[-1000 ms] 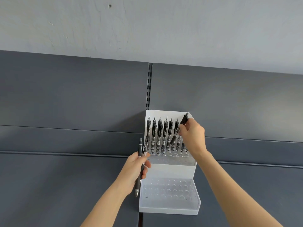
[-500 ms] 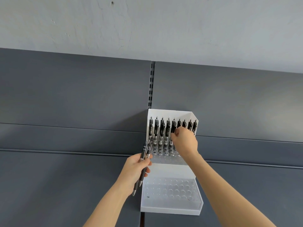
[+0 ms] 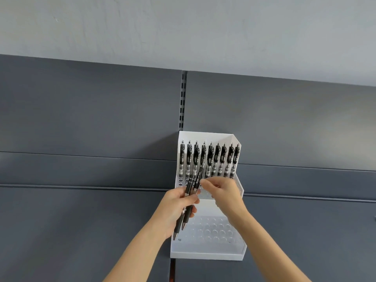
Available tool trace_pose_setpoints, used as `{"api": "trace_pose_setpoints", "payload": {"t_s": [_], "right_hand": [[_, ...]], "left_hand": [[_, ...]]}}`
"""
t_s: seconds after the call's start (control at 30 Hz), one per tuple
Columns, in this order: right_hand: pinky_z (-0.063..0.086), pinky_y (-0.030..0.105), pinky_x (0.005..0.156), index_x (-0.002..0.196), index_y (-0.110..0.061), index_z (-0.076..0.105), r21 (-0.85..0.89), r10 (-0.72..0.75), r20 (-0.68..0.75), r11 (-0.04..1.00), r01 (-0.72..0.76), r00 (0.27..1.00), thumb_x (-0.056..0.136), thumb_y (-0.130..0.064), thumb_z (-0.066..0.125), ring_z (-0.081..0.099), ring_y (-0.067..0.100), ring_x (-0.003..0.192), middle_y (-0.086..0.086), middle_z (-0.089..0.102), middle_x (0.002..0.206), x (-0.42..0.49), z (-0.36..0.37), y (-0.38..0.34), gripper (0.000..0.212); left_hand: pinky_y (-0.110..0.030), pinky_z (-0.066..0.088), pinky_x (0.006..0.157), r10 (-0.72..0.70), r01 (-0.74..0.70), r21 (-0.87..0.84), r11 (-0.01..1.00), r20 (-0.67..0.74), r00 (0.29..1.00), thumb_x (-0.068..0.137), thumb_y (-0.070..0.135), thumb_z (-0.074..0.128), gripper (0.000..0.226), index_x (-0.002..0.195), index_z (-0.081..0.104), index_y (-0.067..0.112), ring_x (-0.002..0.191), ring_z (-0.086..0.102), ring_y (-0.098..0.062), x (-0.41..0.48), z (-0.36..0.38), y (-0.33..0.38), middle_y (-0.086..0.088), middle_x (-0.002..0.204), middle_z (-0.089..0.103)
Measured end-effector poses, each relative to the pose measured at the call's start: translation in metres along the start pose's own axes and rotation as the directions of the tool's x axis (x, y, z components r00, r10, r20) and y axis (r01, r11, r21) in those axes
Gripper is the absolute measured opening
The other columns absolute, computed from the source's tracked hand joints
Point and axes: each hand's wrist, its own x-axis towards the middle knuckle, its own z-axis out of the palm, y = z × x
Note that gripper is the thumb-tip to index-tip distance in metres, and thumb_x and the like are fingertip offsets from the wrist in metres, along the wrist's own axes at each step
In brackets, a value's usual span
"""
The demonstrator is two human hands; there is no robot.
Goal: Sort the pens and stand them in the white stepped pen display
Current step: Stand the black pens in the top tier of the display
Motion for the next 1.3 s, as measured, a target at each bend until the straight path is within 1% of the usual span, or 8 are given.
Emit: {"api": "trace_pose_setpoints", "payload": {"t_s": [0.17, 0.27, 0.43, 0.73, 0.87, 1.1, 1.23, 1.3], "right_hand": [[0.026, 0.024, 0.054, 0.066, -0.008, 0.054, 0.076, 0.039, 0.058, 0.996, -0.043, 0.998, 0.089, -0.022, 0.060, 0.030, 0.014, 0.056, 0.002, 0.036, 0.058, 0.001, -0.006, 0.003, 0.028], [0.033, 0.024, 0.053, 0.071, -0.005, 0.055, 0.081, 0.058, 0.037, 0.995, -0.061, 0.998, 0.091, -0.019, 0.057, 0.039, 0.016, 0.057, 0.007, 0.047, 0.064, 0.003, -0.014, 0.009, 0.024], [0.047, 0.024, 0.052, 0.086, 0.004, 0.062, 0.103, 0.077, -0.128, 0.993, -0.064, 0.989, 0.091, -0.006, 0.049, 0.059, 0.014, 0.059, 0.007, 0.064, 0.070, 0.016, -0.036, 0.013, 0.018], [0.052, 0.049, 0.072, 0.085, 0.011, 0.054, -0.029, -0.098, -0.398, 0.995, 0.094, 0.912, 0.089, -0.010, 0.045, 0.056, 0.040, 0.070, 0.028, 0.064, 0.083, 0.051, -0.059, -0.006, 0.023], [0.035, 0.027, 0.054, 0.079, 0.005, 0.050, -0.174, -0.157, -0.310, 0.979, 0.106, 0.938, 0.093, -0.009, 0.042, 0.043, 0.022, 0.065, 0.017, 0.055, 0.072, 0.057, -0.049, -0.007, 0.021], [0.032, 0.030, 0.059, 0.076, -0.003, 0.044, -0.491, -0.076, -0.098, 0.871, 0.019, 0.992, 0.092, -0.007, 0.041, 0.044, 0.027, 0.069, 0.012, 0.050, 0.072, 0.071, -0.025, -0.010, 0.017], [0.035, 0.032, 0.060, 0.066, -0.002, 0.043, -0.505, -0.046, -0.152, 0.862, -0.038, 0.987, 0.089, -0.005, 0.044, 0.048, 0.032, 0.072, 0.014, 0.051, 0.068, 0.070, -0.018, -0.009, 0.023], [0.045, 0.040, 0.066, 0.080, 0.011, 0.055, -0.477, -0.057, -0.196, 0.878, -0.045, 0.979, 0.087, -0.006, 0.047, 0.056, 0.041, 0.082, 0.025, 0.062, 0.079, 0.069, -0.017, -0.008, 0.020]], "left_hand": [[-0.026, 0.048, 0.062, -0.026, 0.025, 0.031, 0.999, 0.041, 0.999, 0.090, 0.003, 0.055, 0.013, 0.094, 0.066, 0.007, 0.065, 0.058, -0.016, 0.000, 0.011, -0.002, -0.006, 0.075, 0.061], [-0.028, 0.047, 0.069, -0.016, 0.019, 0.095, 0.995, -0.036, 0.999, 0.091, 0.009, 0.055, 0.013, 0.097, 0.066, 0.014, 0.078, 0.060, -0.019, 0.002, 0.008, -0.004, -0.005, 0.085, 0.065], [-0.021, 0.028, 0.044, 0.045, -0.027, 0.190, 0.981, -0.094, 0.995, 0.094, 0.020, 0.051, 0.016, 0.089, 0.059, 0.007, 0.043, 0.032, -0.009, 0.001, -0.003, -0.004, 0.001, 0.054, 0.042], [-0.022, 0.036, 0.055, 0.152, -0.119, 0.234, 0.965, -0.130, 0.980, 0.095, 0.003, 0.035, 0.023, 0.097, 0.057, 0.010, 0.051, 0.040, -0.010, 0.002, -0.007, -0.003, -0.004, 0.069, 0.054], [-0.027, 0.045, 0.064, 0.157, -0.126, 0.187, 0.974, -0.158, 0.975, 0.095, 0.003, 0.042, 0.020, 0.103, 0.055, 0.016, 0.065, 0.052, -0.013, 0.003, -0.009, -0.004, -0.007, 0.081, 0.065], [-0.028, 0.050, 0.070, 0.137, -0.107, 0.187, 0.976, -0.155, 0.978, 0.093, 0.000, 0.046, 0.019, 0.101, 0.056, 0.014, 0.071, 0.061, -0.015, 0.006, -0.013, -0.006, -0.008, 0.087, 0.070], [-0.025, 0.051, 0.067, 0.124, -0.096, 0.182, 0.979, -0.151, 0.981, 0.092, 0.001, 0.049, 0.019, 0.103, 0.056, 0.014, 0.073, 0.064, -0.016, 0.008, -0.014, -0.007, -0.009, 0.091, 0.069], [-0.023, 0.051, 0.064, 0.125, -0.098, 0.187, 0.977, -0.141, 0.982, 0.092, 0.002, 0.052, 0.017, 0.101, 0.056, 0.015, 0.074, 0.065, -0.017, 0.009, -0.014, -0.007, -0.012, 0.093, 0.067]]}}
